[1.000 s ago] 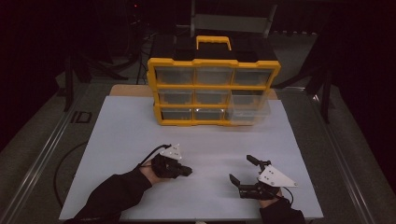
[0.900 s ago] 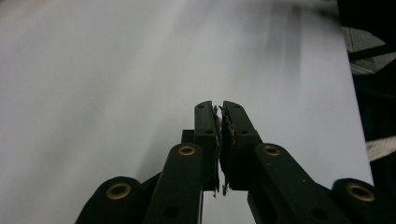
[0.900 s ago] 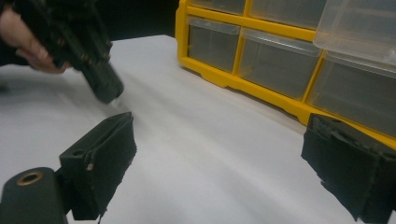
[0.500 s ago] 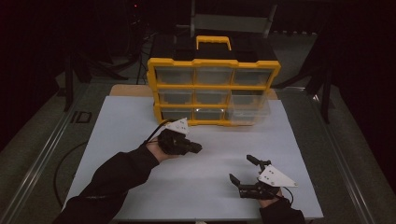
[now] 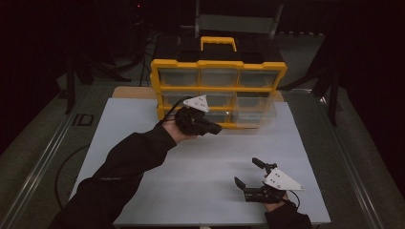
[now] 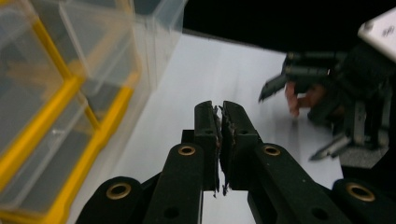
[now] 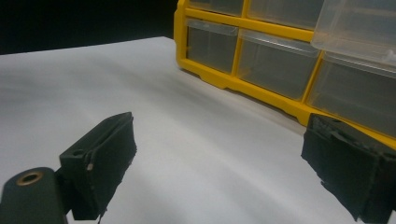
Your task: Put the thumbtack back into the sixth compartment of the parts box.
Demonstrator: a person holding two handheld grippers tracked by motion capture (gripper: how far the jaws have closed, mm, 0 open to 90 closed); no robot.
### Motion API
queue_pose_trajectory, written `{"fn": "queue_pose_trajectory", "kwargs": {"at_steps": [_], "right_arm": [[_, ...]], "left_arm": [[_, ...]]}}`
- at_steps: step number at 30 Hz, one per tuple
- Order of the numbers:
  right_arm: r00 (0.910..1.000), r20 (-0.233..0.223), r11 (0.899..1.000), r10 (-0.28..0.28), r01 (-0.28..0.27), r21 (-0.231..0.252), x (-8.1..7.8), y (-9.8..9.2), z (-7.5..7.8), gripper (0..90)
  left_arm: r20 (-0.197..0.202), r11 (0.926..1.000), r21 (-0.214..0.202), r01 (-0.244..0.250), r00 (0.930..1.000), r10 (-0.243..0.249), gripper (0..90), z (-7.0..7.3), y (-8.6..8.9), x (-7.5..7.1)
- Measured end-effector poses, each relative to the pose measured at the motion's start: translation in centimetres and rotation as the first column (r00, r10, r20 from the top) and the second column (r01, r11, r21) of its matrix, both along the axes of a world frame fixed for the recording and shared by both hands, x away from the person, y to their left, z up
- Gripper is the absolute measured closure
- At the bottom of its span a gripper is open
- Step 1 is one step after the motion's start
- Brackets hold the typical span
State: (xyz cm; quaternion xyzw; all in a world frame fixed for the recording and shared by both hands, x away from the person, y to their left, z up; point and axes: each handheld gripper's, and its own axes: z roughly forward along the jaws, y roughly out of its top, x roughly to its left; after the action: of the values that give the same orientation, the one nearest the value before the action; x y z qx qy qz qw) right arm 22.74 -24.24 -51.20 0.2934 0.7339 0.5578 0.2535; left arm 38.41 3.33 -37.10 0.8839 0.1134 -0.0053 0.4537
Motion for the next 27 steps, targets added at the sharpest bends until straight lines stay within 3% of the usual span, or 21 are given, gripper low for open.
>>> {"fn": "queue_pose_trajectory", "kwargs": {"at_steps": [4, 13, 20, 27], "right_arm": [[1.0, 0.0, 1.0, 0.004, -0.004, 0.002, 0.0, 0.0, 0.0, 9.6], [1.0, 0.004, 1.0, 0.0, 0.0, 0.003, -0.1, 0.0, 0.1, 9.6], [1.0, 0.005, 1.0, -0.001, 0.001, 0.0, -0.1, -0.1, 0.1, 9.6], [1.0, 0.001, 1.0, 0.0, 0.0, 0.003, -0.2, -0.1, 0.2, 9.6]], "left_arm": [[0.017, 0.9999, -0.017, 0.001, 0.9999, -0.001, 86.1, 1.2, -0.8, 0.7], [0.014, 0.999, -0.044, -0.002, 0.9999, 0.002, 86.1, 3.3, -2.4, 2.4], [0.023, 0.9989, -0.046, -0.005, 0.9997, 0.006, 86.1, 4.2, -4.5, 3.6], [0.017, 0.9964, -0.08, -0.028, 0.9994, 0.03, 86.1, 4.6, -6.5, 4.8]]}}
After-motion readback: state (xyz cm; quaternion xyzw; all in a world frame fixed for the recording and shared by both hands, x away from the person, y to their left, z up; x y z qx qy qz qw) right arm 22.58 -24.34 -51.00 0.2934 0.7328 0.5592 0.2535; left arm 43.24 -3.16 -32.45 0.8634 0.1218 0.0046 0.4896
